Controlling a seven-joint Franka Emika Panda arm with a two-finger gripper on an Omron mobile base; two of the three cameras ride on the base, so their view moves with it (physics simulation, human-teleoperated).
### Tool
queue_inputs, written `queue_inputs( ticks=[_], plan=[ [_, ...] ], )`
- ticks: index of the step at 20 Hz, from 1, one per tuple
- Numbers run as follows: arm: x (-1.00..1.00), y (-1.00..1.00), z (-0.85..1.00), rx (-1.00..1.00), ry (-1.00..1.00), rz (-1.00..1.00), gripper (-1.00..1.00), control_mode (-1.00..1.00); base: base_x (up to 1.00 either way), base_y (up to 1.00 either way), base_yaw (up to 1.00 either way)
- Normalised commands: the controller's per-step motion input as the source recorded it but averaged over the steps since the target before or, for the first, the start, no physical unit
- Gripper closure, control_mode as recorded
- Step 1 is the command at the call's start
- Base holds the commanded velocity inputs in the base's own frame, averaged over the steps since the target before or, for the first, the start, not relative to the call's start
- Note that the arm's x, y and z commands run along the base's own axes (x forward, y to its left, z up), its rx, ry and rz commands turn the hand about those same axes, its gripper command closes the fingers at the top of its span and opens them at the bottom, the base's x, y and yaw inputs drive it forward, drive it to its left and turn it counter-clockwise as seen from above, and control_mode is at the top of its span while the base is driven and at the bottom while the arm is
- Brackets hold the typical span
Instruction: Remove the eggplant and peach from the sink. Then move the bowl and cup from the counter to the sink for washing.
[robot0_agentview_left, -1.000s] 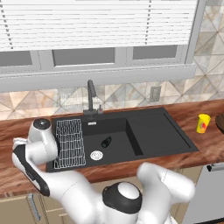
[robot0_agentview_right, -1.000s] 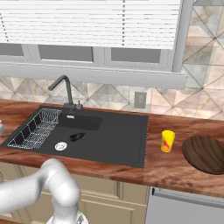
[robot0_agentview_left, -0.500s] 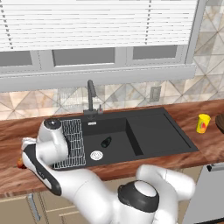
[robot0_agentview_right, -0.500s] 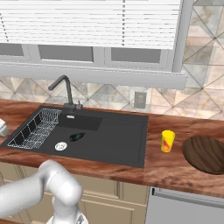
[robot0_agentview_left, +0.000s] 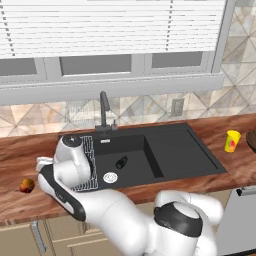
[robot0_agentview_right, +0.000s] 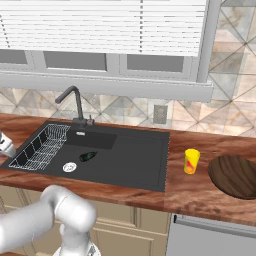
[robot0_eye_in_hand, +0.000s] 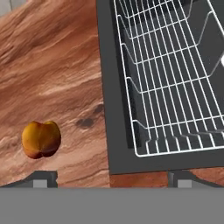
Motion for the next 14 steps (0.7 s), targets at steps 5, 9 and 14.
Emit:
queue_inputs(
  ticks=[5,9,14],
  plan=[
    [-0.06,-0.34,0.05,-0.06,-0.02,0.00,-1.00,-1.00,0.00,0.00,0.00],
    [-0.05,-0.33,0.04,-0.09,-0.03,0.00,-1.00,-1.00,0.00,0.00,0.00],
    [-0.06,-0.34,0.02,-0.08,-0.04,0.00,-1.00,-1.00,0.00,0.00,0.00]
  ],
)
